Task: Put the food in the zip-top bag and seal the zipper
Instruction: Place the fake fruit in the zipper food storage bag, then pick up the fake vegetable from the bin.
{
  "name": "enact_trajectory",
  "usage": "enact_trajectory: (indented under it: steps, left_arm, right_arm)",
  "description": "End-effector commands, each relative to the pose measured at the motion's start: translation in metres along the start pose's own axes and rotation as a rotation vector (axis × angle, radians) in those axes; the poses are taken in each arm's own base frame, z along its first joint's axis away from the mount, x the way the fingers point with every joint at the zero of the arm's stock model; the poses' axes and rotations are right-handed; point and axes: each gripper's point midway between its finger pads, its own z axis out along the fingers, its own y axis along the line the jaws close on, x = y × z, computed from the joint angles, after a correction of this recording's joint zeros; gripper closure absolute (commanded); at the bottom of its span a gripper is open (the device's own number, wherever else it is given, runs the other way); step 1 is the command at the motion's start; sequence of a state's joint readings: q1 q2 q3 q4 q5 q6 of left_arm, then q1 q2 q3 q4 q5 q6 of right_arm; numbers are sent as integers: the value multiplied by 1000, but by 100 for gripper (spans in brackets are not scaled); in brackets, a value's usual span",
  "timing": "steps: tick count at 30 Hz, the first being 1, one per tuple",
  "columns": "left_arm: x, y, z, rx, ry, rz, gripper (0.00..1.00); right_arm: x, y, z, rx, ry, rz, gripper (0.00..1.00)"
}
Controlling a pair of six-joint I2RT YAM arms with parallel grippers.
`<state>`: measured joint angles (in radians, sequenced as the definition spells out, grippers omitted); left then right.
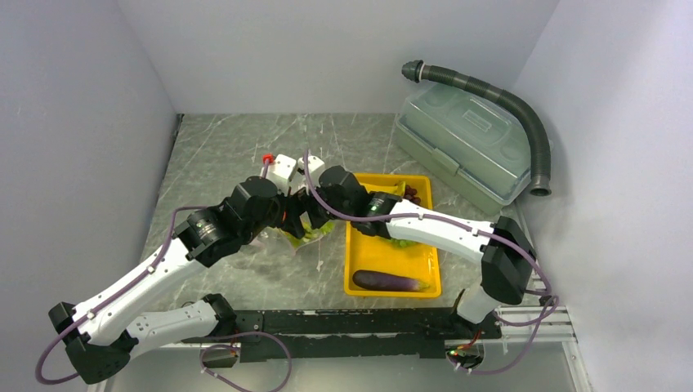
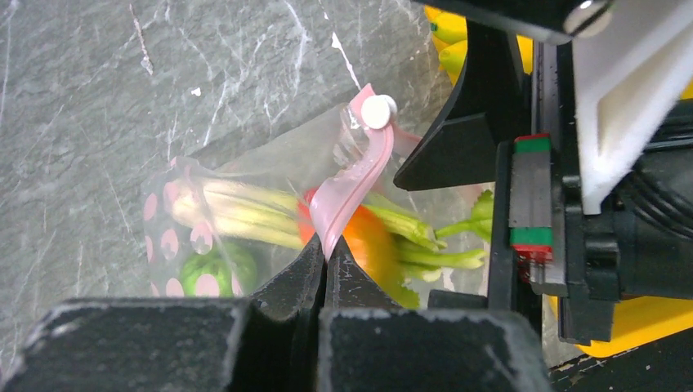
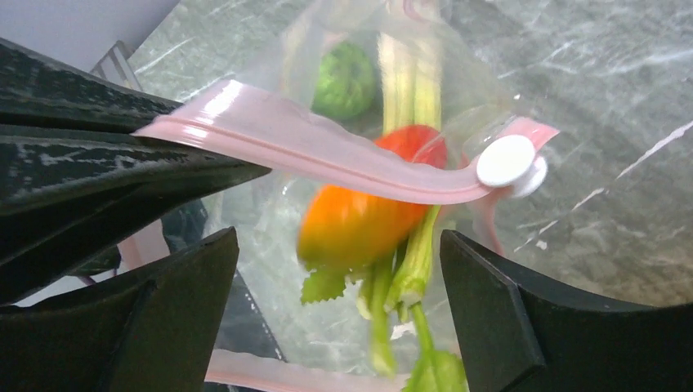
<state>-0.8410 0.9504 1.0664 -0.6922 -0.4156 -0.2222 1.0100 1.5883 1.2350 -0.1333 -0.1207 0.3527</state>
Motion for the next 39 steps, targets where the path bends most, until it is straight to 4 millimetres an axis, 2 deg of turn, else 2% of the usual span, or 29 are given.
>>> enact_trajectory:
  steps: [1,7,11,15,19,23,28,34,39]
  left_arm:
    - [-17,0,-5,14,-72,-20,100]
    - [-17,1,-6,8,-77,-22,100]
    - [-18,2,-6,4,-79,-24,100]
    - [-18,3,-7,0,-82,-23,100]
    - [-18,3,-6,0,-81,-22,100]
    - [-18,3,-6,-1,-81,-23,100]
    - [-18,5,-7,-7,-86,-23,100]
    - [-18,5,-7,-8,-84,-22,100]
    - [-18,5,-7,-6,-86,-22,100]
  right_arm:
    - [-36,11,-4,-27,-128,-9,1]
    - [-38,7,-26,5,-148,-28,0]
    - [-25,1,-44,38,-116,-26,0]
    - [-9,-16,-70,129,-95,-11,0]
    - [4,-36,-110,244,-106,14,0]
    - [29,-61,-144,380,-73,53,0]
    - [64,-82,-172,504,14,117,0]
    - [102,-95,-186,583,131,194,1]
    - [135,-104,-193,657,257,252,7]
